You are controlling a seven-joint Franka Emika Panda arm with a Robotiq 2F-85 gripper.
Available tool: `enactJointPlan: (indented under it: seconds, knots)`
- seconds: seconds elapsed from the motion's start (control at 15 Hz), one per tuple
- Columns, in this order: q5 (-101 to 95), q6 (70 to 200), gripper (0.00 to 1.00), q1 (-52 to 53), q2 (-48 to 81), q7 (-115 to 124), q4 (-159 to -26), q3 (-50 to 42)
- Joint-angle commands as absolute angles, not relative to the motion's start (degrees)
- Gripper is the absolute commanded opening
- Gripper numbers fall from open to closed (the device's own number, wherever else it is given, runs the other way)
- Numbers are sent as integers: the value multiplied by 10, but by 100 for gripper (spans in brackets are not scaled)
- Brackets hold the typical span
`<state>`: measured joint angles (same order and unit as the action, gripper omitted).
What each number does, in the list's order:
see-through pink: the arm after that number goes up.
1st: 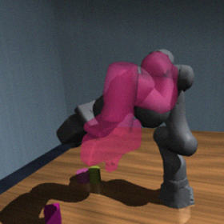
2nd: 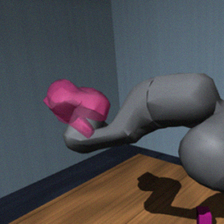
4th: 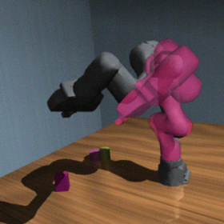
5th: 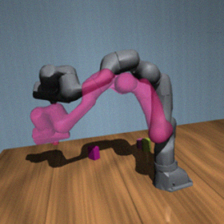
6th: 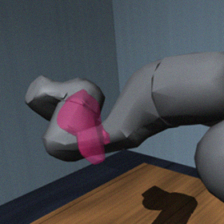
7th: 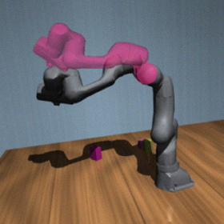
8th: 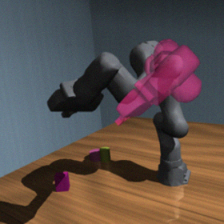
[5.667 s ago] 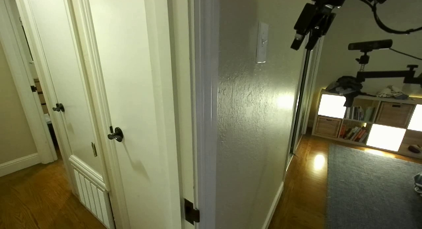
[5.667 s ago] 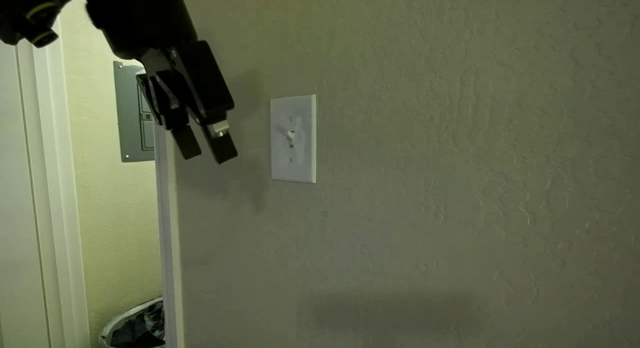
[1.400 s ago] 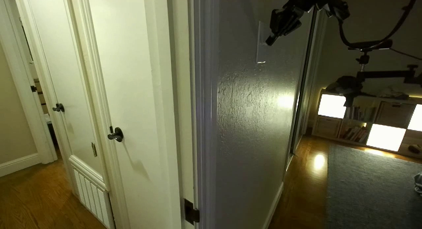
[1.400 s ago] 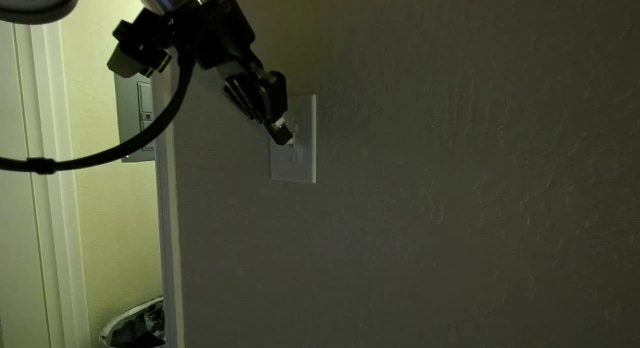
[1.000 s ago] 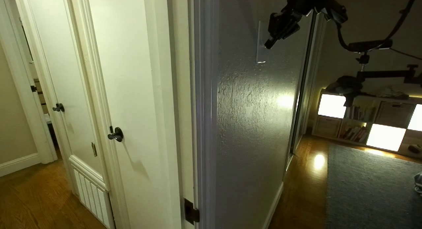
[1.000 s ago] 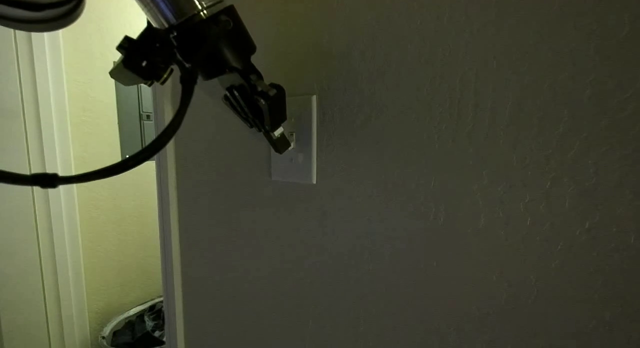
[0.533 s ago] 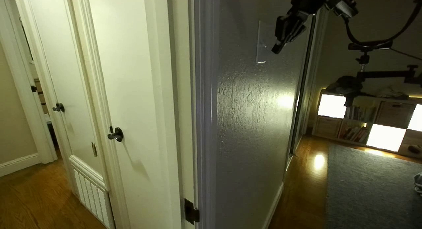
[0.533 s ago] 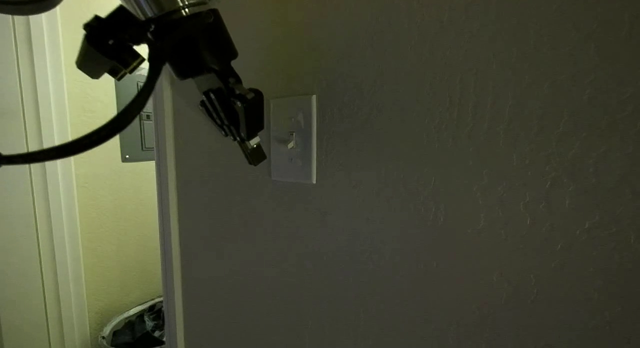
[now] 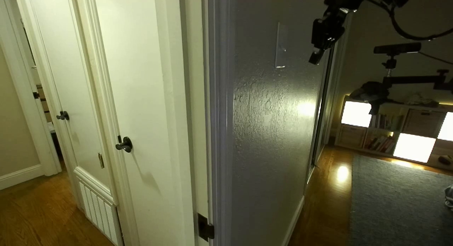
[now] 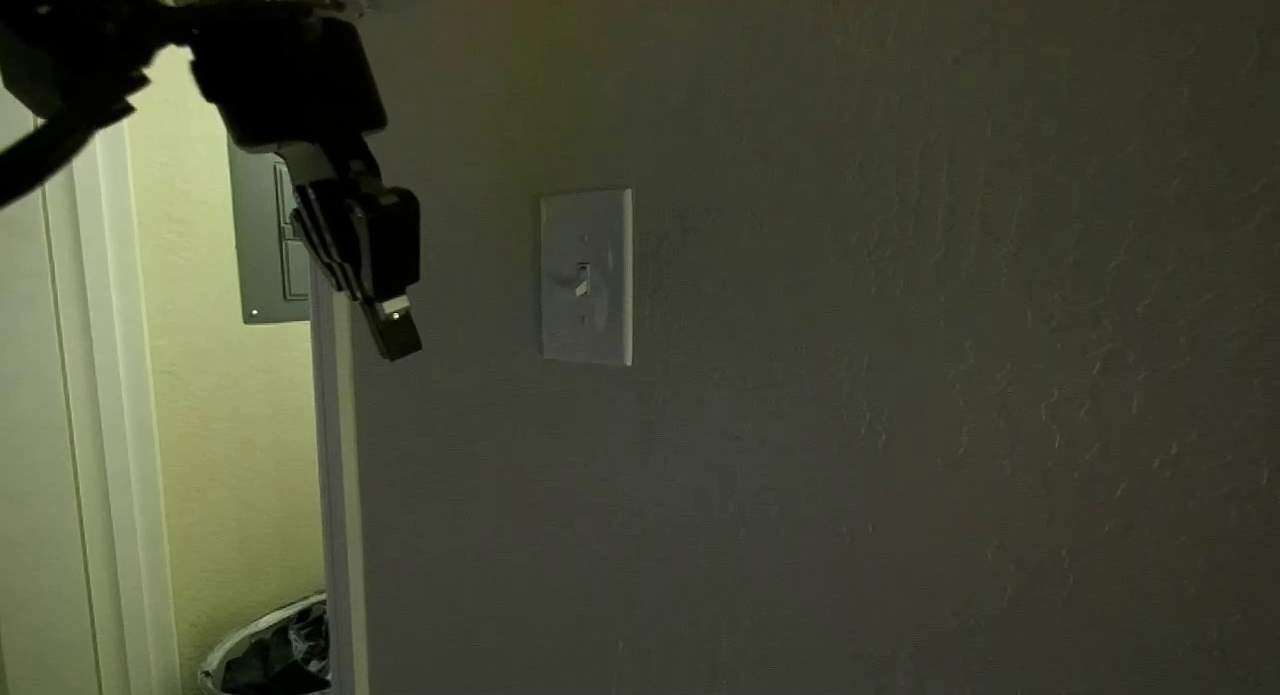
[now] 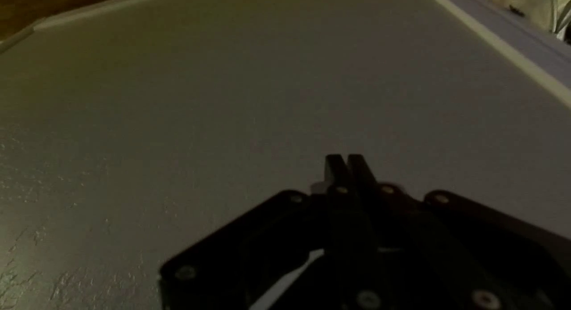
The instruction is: Turn off the switch of the light on the wall.
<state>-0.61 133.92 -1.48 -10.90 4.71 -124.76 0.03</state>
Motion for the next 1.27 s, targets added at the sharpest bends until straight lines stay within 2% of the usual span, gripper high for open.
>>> enactJointPlan:
  seconds: [0.0, 0.6, 0.67, 0.73, 0.93, 1.2]
  knots:
    - [1, 1286, 37, -11, -142, 33, -1280, -2]
    - [-3, 1180, 95, -12, -138, 28, -1289, -2]
    - [-3, 1179, 98, -12, -139, 28, -1290, -2]
    - [-3, 1193, 83, -13, -117, 36, -1272, -1]
    - [-3, 1190, 98, -13, -117, 35, -1273, -1]
    - [-3, 1190, 98, -13, -117, 35, -1273, -1]
